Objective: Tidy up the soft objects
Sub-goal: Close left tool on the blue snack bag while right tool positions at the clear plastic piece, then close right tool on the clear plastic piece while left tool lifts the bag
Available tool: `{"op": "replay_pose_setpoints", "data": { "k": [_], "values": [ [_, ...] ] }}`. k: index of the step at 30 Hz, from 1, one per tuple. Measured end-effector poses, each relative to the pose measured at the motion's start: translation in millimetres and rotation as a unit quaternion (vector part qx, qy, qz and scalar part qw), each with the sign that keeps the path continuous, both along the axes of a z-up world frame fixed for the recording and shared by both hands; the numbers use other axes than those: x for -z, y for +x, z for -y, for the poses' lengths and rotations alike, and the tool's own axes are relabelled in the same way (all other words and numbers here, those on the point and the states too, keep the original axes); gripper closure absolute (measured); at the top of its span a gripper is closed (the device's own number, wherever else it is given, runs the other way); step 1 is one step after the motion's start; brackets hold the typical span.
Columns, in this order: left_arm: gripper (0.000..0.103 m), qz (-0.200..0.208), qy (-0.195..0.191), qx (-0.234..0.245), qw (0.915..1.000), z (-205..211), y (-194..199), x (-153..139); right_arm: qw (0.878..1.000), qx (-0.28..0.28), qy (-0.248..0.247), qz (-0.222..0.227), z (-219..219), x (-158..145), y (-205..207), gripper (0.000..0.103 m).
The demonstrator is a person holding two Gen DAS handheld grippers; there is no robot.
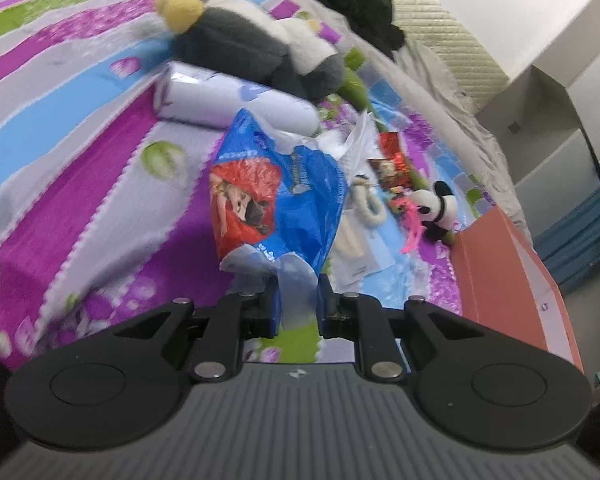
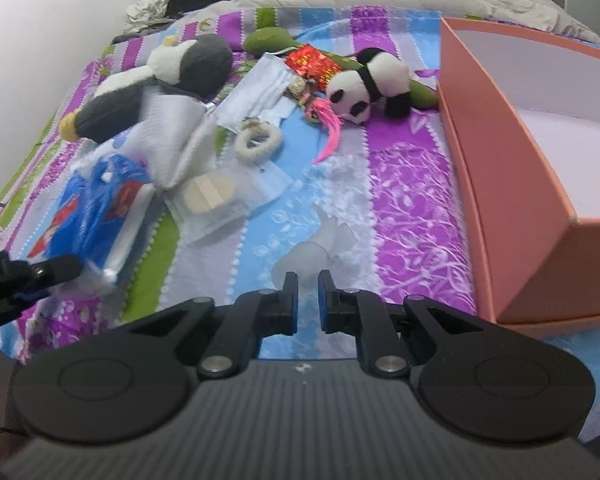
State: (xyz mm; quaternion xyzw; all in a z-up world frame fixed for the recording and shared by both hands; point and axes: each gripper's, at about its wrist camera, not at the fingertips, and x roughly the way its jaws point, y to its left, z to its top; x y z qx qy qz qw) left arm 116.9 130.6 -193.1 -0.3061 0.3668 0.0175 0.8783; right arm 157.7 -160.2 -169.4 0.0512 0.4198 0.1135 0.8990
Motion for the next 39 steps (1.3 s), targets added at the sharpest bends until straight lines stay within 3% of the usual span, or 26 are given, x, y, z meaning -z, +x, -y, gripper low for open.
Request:
{"op": "replay_pose_setpoints", "data": {
  "k": [5, 7, 12, 15, 19, 25, 33, 39],
  "values": [
    [0.08, -0.023, -0.002, -0.013, 0.9996, -12.1, -6.1, 7.6, 0.999, 0.018, 0.01, -0.029, 10.3, 12.4, -0.4, 0.088],
    [0.063, -0.027, 0.011, -0.015, 0.9994, -14.1, -8.7, 6.2, 0.999, 0.026, 0.014, -0.034, 12.0, 15.2, -1.6, 0.086],
    [0.044, -0.032, 0.02, -0.012, 0.9992, -18.9, -14.0, 1.8, 0.998, 0.04, 0.013, -0.042, 12.9, 19.0, -3.6, 0.085],
    [0.034, -0.03, 0.063, -0.008, 0.9976, -16.0, -17.4, -5.2, 0.998, 0.048, 0.015, -0.041, 12.3, 19.1, -4.0, 0.079],
    [0.034, -0.009, 0.117, 0.019, 0.993, -10.0, -17.7, -11.9, 0.997, 0.057, 0.029, -0.031, 15.6, 18.9, -3.9, 0.059],
    [0.034, 0.019, 0.18, 0.056, 0.9819, 2.0, -11.3, -17.0, 0.998, 0.051, 0.032, -0.021, 12.7, 17.4, -1.5, 0.058],
    [0.027, 0.012, 0.173, 0.058, 0.9832, 4.8, -15.1, -15.5, 0.998, 0.045, 0.038, -0.022, 0.3, 16.7, 3.6, 0.058],
    [0.027, -0.014, 0.196, 0.043, 0.9796, 1.7, -22.7, -7.5, 0.999, 0.041, 0.002, -0.028, -9.7, 25.9, 9.4, 0.058]
  ]
}}
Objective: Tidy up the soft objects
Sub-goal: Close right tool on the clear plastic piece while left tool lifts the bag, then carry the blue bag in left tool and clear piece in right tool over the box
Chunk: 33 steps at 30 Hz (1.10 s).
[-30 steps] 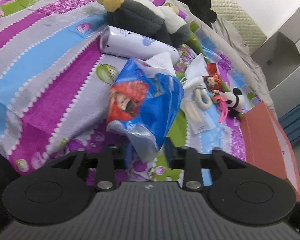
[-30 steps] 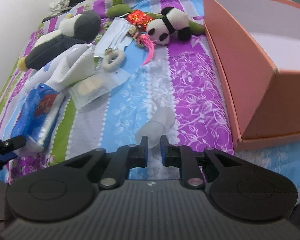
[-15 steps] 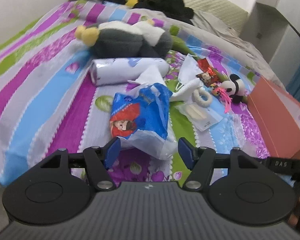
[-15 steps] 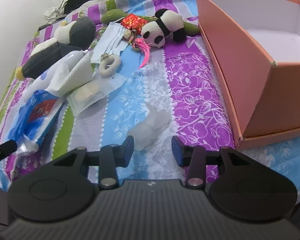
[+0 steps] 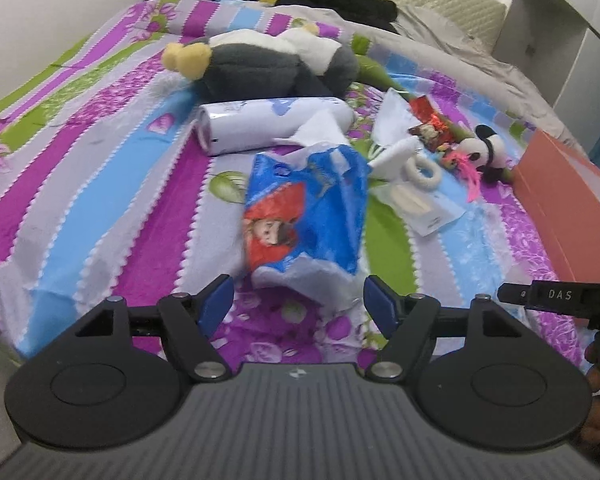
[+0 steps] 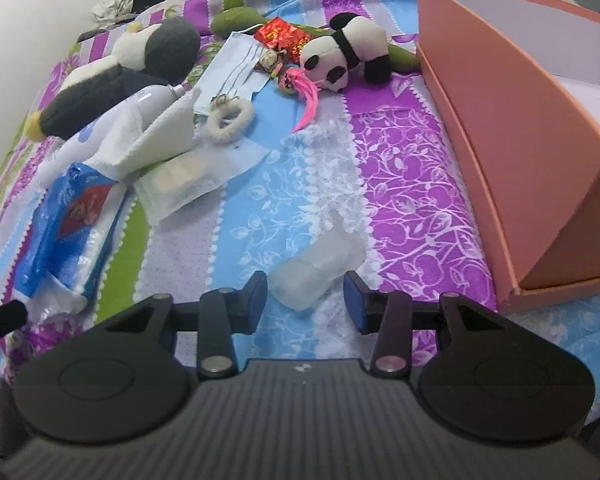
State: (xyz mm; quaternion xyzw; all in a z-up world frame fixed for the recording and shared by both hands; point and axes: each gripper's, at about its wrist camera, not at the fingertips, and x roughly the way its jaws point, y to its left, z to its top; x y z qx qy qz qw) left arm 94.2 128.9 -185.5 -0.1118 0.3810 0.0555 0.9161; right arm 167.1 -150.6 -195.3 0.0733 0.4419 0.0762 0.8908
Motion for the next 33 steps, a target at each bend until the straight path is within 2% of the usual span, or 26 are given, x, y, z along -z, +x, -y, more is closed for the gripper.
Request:
{"op": "replay_pose_setpoints", "data": {
  "k": [5, 8, 11, 15, 20, 23, 25, 26, 28, 33],
  "values": [
    [0.027, 0.031, 0.01, 0.003, 0.9995, 0.8, -3.2, -11.7, 1.0, -0.002, 0.0, -0.001, 0.3, 1.2, 2.3, 0.058],
    [0.027, 0.045, 0.019, 0.014, 0.9987, 7.0, 3.7, -18.6, 1.0, -0.009, 0.002, -0.004, 1.1, 0.5, 1.6, 0.07],
    [0.027, 0.052, 0.024, 0.023, 0.9981, 13.4, 15.5, -21.2, 1.0, -0.015, 0.001, -0.004, 1.9, -1.5, -0.5, 0.072],
    [0.027, 0.044, 0.054, 0.04, 0.9968, 26.6, 37.8, -16.6, 1.0, -0.016, 0.002, -0.002, 3.0, -3.1, -2.5, 0.073],
    [0.03, 0.022, 0.088, 0.061, 0.994, 38.7, 62.2, 4.8, 1.0, -0.025, -0.002, 0.002, 3.1, -4.6, -5.8, 0.073],
    [0.049, 0.004, 0.092, 0.068, 0.9934, 39.5, 70.6, 15.8, 1.0, -0.026, 0.002, 0.0, 6.3, -5.3, -7.1, 0.074],
    [0.074, -0.005, 0.077, 0.066, 0.9948, 34.5, 72.6, 18.9, 1.0, -0.025, 0.004, -0.001, 8.2, -6.0, -7.2, 0.073],
    [0.075, -0.005, 0.069, 0.064, 0.9955, 31.4, 72.2, 18.8, 1.0, -0.024, 0.006, -0.001, 9.0, -6.1, -6.9, 0.073],
    [0.085, 0.001, 0.061, 0.06, 0.9963, 26.9, 68.3, 15.2, 1.0, -0.024, 0.008, -0.003, 10.1, -6.3, -7.1, 0.074],
    [0.089, 0.008, 0.042, 0.053, 0.9977, 22.8, 52.5, 2.9, 1.0, -0.028, 0.011, -0.002, 11.5, -8.6, -9.8, 0.073]
  ]
}}
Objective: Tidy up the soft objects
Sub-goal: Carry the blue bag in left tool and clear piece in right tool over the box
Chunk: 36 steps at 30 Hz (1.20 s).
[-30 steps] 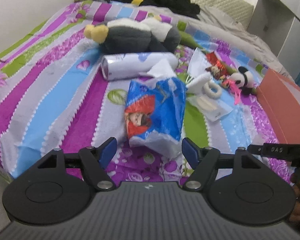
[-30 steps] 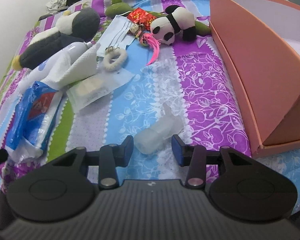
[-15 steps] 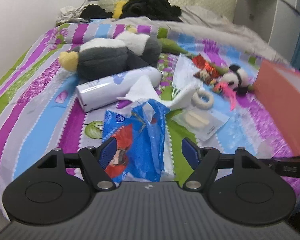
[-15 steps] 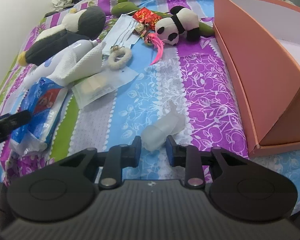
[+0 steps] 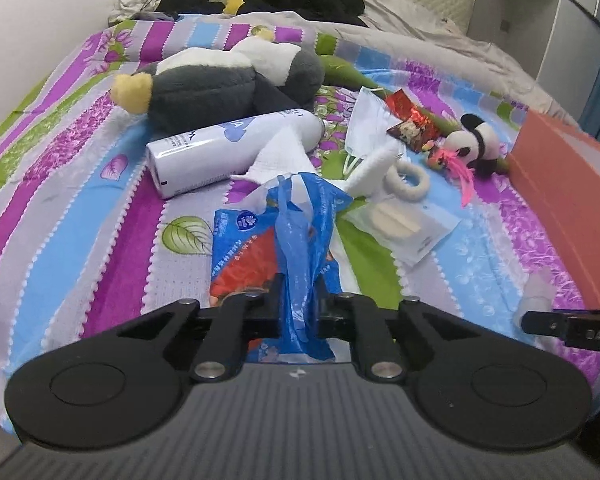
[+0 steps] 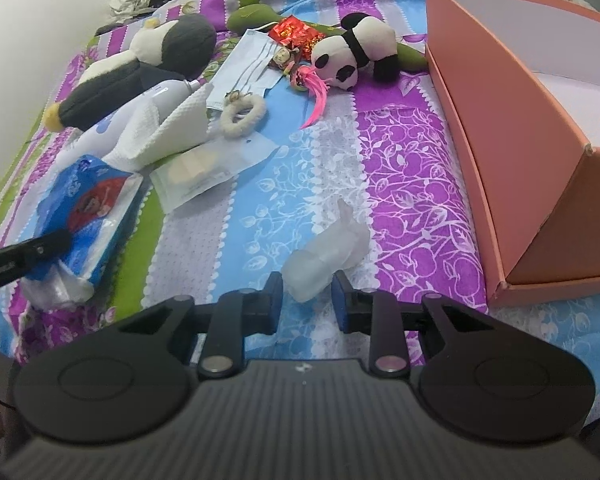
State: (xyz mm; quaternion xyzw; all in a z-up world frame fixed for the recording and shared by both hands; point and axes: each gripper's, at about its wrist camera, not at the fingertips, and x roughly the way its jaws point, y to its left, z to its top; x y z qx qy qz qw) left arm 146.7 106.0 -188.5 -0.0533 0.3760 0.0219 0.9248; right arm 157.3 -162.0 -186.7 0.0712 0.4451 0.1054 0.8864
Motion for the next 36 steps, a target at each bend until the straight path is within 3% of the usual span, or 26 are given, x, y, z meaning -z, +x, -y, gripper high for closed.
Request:
{"op": "replay_pose_setpoints", "data": {
  "k": [13, 25, 36],
  "values": [
    [0.093, 0.026, -0.027, -0.017, 0.9992, 15.7, -49.0, -22.7, 1.0, -0.012, 0.005, 0.017, 5.6, -15.6, -16.7, 0.074],
    [0.093, 0.047, -0.047, 0.005, 0.9978, 41.9, -56.3, -48.2, 0.999, -0.023, 0.017, 0.045, 17.9, -37.2, -36.3, 0.075],
    [0.093, 0.069, -0.063, 0.03, 0.9952, 68.5, -57.1, -83.9, 0.996, -0.03, 0.032, 0.084, 34.0, -76.0, -48.0, 0.075]
  ]
}}
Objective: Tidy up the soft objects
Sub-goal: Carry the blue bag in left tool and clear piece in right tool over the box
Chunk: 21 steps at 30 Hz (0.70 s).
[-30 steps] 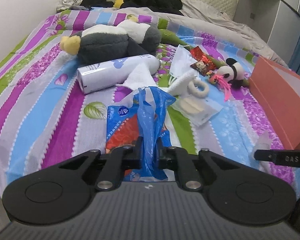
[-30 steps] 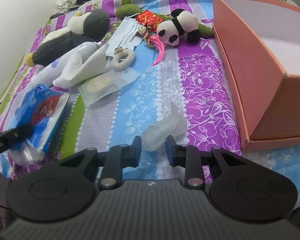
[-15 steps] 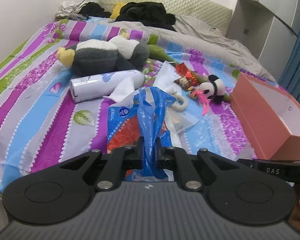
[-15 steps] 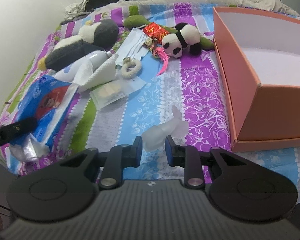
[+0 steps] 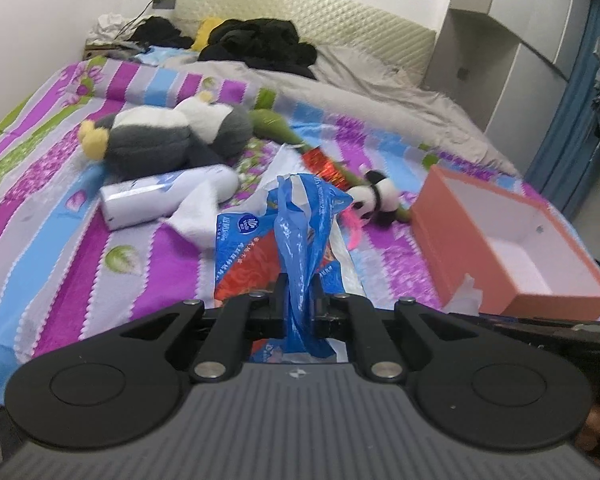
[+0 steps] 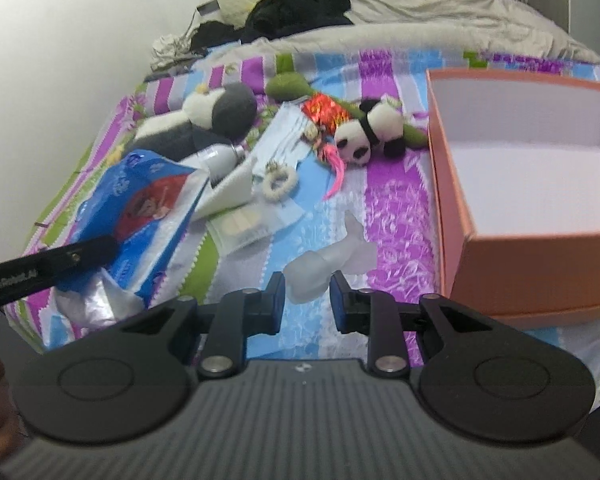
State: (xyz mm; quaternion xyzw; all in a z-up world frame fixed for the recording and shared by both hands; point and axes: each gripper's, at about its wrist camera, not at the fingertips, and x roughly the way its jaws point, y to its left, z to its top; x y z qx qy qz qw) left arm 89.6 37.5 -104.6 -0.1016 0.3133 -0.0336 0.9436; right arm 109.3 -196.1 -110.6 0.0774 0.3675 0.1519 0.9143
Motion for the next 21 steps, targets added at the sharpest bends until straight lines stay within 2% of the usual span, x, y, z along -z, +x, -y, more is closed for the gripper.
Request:
{"op": "replay_pose_setpoints", "data": {
  "k": [12, 21],
  "values": [
    [0.093, 0.029, -0.014, 0.056, 0.9979, 51.7, 21.5, -37.1, 0.999, 0.024, 0.012, 0.041, 32.3, -31.2, -6.5, 0.075],
    [0.093, 0.031, -0.022, 0.107, 0.9935, 99.9, 38.5, -45.0, 0.996, 0.065, 0.006, 0.061, 73.4, -42.1, -10.9, 0.075]
  ]
}}
